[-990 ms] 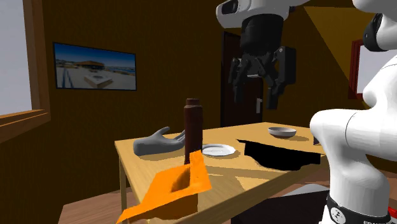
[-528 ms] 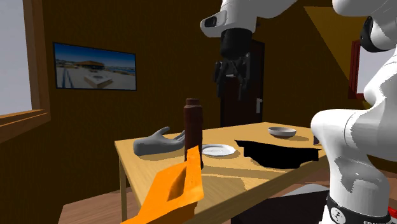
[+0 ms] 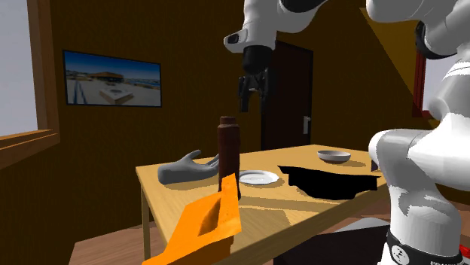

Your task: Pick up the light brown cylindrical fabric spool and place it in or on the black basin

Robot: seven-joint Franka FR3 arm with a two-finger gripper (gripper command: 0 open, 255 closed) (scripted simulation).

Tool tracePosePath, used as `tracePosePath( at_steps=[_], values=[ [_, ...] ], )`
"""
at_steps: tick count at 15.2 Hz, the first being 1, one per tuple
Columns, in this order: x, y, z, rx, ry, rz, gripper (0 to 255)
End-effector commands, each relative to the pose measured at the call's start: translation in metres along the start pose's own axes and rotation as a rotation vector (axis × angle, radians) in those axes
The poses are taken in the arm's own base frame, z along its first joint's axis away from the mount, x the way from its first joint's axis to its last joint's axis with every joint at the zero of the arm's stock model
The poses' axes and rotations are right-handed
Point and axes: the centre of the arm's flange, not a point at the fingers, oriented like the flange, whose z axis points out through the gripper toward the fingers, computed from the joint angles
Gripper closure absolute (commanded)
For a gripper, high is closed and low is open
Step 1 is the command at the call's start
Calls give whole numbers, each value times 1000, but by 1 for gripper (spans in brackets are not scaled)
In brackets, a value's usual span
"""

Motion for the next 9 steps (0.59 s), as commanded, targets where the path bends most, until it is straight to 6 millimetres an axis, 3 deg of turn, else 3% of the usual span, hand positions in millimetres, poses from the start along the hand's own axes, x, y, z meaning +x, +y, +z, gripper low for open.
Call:
tracePosePath(
  at_steps=[1, 9],
  values=[
    [-5, 28, -2, 6, 3, -9, 0],
    [-18, 137, -8, 31, 22, -36, 0]
  ],
)
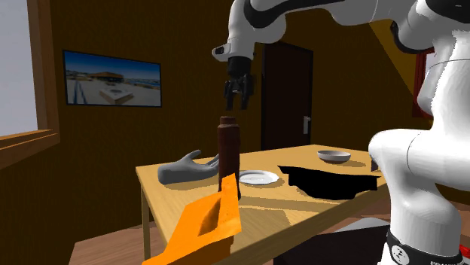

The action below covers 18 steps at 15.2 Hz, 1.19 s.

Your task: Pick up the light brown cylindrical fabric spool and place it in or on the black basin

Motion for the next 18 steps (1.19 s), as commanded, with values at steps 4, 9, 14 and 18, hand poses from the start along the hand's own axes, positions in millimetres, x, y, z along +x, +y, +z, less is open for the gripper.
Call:
tracePosePath(
  at_steps=[4, 9, 14, 18],
  values=[
    [-8, 51, -4, 12, 9, -16, 0],
    [-8, 51, 22, 12, 9, -16, 0],
    [-7, 51, 36, 12, 9, -16, 0],
    [-7, 51, 36, 12, 9, -16, 0]
  ],
)
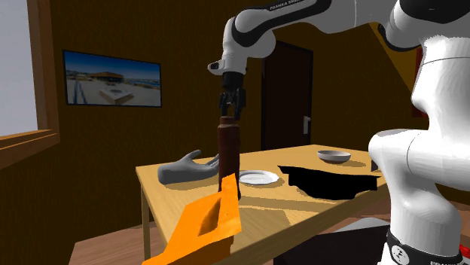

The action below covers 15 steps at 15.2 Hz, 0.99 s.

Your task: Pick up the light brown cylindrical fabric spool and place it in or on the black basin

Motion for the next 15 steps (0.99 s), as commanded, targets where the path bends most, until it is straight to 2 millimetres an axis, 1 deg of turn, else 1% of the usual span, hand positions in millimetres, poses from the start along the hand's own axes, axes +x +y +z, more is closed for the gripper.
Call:
tracePosePath(
  at_steps=[1, 2, 11, 15],
  values=[
    [0, 0, 0, 0, 0, 0, 0],
    [0, 0, 0, 0, 0, 0, 255],
    [0, 0, 0, 0, 0, 0, 255],
    [2, 0, -21, 0, 0, 0, 255]
  ],
)
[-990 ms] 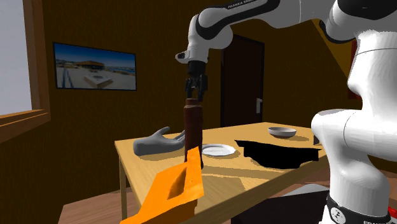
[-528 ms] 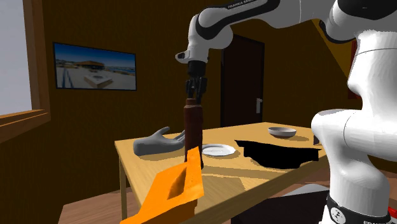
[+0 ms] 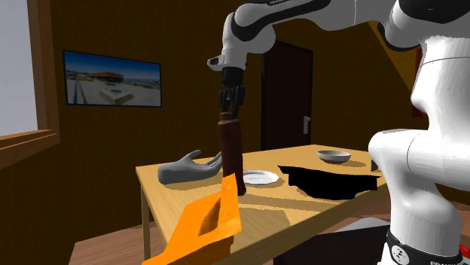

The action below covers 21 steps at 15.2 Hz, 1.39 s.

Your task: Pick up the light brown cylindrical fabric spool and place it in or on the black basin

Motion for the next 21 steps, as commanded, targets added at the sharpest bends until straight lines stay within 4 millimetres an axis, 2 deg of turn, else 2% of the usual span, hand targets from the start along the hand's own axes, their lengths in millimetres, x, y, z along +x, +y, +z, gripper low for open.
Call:
tracePosePath(
  at_steps=[1, 21],
  values=[
    [0, -1, -11, -1, 1, 0, 255],
    [9, 0, -116, -1, 1, 0, 255]
  ],
)
